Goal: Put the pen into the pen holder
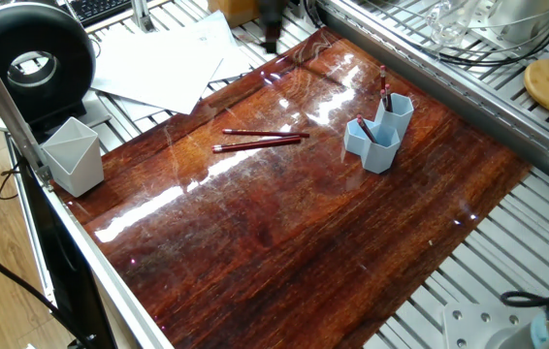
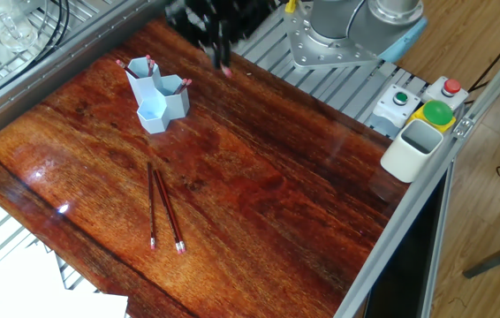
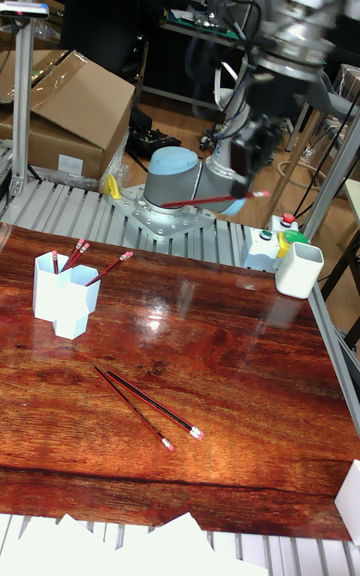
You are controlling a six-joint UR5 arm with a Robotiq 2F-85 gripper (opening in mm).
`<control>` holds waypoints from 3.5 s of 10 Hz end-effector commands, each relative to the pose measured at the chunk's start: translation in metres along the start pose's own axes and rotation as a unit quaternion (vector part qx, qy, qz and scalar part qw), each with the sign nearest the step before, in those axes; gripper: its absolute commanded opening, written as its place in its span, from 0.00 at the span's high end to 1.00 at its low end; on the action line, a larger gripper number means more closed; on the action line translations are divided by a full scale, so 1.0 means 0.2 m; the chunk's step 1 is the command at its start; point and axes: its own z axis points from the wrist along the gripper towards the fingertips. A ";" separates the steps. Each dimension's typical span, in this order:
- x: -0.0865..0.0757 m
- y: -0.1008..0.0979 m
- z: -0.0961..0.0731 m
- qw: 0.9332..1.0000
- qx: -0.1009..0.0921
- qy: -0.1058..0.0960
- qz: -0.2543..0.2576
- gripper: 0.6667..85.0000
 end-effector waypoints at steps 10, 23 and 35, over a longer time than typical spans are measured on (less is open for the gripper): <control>0.40 -0.14 -0.22 0.998 0.055 -0.009 0.041 1.00; 0.63 -0.10 -0.11 0.986 0.072 -0.149 0.012 1.00; 1.00 -0.12 -0.06 0.992 0.083 -0.012 0.098 1.00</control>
